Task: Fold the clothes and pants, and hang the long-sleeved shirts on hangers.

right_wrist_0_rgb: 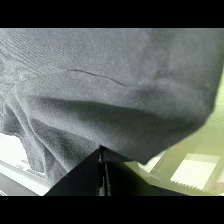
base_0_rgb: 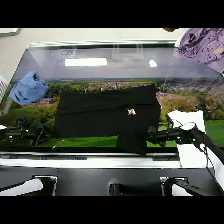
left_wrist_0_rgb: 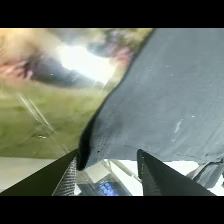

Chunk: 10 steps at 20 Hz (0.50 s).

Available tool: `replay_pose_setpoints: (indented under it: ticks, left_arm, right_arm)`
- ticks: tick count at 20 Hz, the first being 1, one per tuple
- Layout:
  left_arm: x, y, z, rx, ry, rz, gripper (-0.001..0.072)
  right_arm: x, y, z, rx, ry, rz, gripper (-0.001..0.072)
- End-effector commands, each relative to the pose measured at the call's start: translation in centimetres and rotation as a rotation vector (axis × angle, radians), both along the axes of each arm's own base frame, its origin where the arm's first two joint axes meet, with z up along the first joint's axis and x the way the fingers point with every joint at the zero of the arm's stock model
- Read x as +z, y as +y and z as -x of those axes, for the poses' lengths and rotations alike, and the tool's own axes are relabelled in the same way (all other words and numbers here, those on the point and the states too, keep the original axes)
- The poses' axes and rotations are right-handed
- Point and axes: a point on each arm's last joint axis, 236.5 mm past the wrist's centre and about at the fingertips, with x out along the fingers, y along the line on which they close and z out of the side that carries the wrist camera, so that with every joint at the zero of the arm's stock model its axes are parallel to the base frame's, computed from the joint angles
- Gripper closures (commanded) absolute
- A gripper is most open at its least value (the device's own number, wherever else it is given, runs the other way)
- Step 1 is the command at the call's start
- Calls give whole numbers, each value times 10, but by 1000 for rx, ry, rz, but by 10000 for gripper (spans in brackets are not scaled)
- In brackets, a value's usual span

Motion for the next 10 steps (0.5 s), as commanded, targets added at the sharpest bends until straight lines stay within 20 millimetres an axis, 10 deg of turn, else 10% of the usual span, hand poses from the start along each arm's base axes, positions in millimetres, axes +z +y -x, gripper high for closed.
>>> replay_pose_setpoints:
  ticks: [1, 6, 10]
  left_arm:
    - [-4, -2, 1, 2, 14, 13, 294]
    - [-8, -1, 1, 11, 25, 14, 692]
    - [-4, 0, -2, 10, 13, 6, 695]
  right_arm:
    - [0, 0, 0, 2, 0, -1, 686]
    - [1, 1, 1, 5, 3, -3, 687]
    - [5, 3, 4, 22, 1, -12, 688]
